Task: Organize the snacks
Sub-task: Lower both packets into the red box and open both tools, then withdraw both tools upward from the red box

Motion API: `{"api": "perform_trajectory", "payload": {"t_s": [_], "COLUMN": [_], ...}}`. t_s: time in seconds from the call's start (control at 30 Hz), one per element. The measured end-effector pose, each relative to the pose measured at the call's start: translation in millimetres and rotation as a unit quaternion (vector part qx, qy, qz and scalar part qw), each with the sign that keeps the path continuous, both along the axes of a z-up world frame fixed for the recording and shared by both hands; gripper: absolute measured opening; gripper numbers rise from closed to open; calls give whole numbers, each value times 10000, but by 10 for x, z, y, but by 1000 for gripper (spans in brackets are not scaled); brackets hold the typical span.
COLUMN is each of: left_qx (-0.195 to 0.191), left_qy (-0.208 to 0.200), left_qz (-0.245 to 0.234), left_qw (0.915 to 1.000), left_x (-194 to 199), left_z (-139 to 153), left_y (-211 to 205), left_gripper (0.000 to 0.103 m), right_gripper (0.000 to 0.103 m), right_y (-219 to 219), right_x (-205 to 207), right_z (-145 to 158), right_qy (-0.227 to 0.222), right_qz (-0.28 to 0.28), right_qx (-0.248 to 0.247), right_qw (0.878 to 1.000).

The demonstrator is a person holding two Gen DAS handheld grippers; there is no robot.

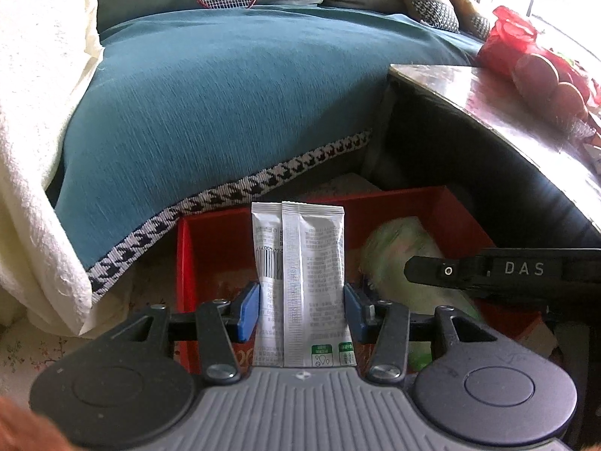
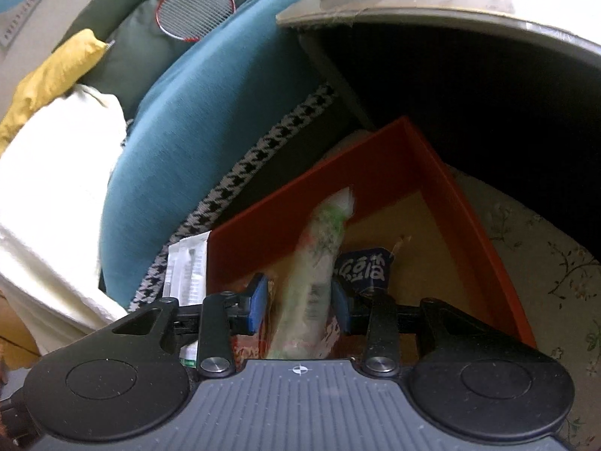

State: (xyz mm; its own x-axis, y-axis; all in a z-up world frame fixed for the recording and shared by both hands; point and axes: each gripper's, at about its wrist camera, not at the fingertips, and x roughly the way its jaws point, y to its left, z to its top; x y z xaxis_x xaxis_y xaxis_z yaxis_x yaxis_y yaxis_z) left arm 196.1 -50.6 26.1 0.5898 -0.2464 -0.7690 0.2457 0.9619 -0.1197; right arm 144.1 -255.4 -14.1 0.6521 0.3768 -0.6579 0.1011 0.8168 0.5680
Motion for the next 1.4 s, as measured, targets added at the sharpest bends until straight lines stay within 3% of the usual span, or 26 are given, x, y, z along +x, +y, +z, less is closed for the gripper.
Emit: {"api": "perform_trajectory", "payload": {"t_s": [0.1, 0.33, 0.5, 0.77, 0.97, 1.1, 1.3, 1.4], "left_qx": [21, 102, 111, 158, 169, 169, 162, 170], "left_qy": [-28, -110, -77, -123, -145, -165, -185, -189], "left_qz": [1, -22, -29, -45, -33, -24, -9, -16], "left_qw": [10000, 9999, 9999, 9998, 9997, 9997, 9997, 9997], "left_x": [-3, -31, -39, -79, -106, -117, -145, -162], "left_z": [6, 23, 11, 29, 49, 66, 86, 94], "left_y": [-3, 14, 31, 19, 36, 57, 74, 83], "left_gripper": [42, 49, 50, 51, 51, 51, 52, 53], "right_gripper": [50, 80, 88, 91, 99, 99, 103, 103], "right_y": [46, 122, 149, 194, 219, 230, 341, 339], "right_x": [-13, -48, -57, -64, -86, -127, -213, -247], "right_z": [36, 89, 111, 118, 146, 194, 317, 356], "right_qy": [-47, -34, -8, 46, 25, -137, -517, -646], "right_qz": [17, 32, 46, 100, -58, -96, -145, -182], "right_qx": [-215, -571, -659, -862, -939, -915, -1612, -1615], "right_qw": [9998, 9984, 9978, 9962, 9956, 9957, 9855, 9846]}}
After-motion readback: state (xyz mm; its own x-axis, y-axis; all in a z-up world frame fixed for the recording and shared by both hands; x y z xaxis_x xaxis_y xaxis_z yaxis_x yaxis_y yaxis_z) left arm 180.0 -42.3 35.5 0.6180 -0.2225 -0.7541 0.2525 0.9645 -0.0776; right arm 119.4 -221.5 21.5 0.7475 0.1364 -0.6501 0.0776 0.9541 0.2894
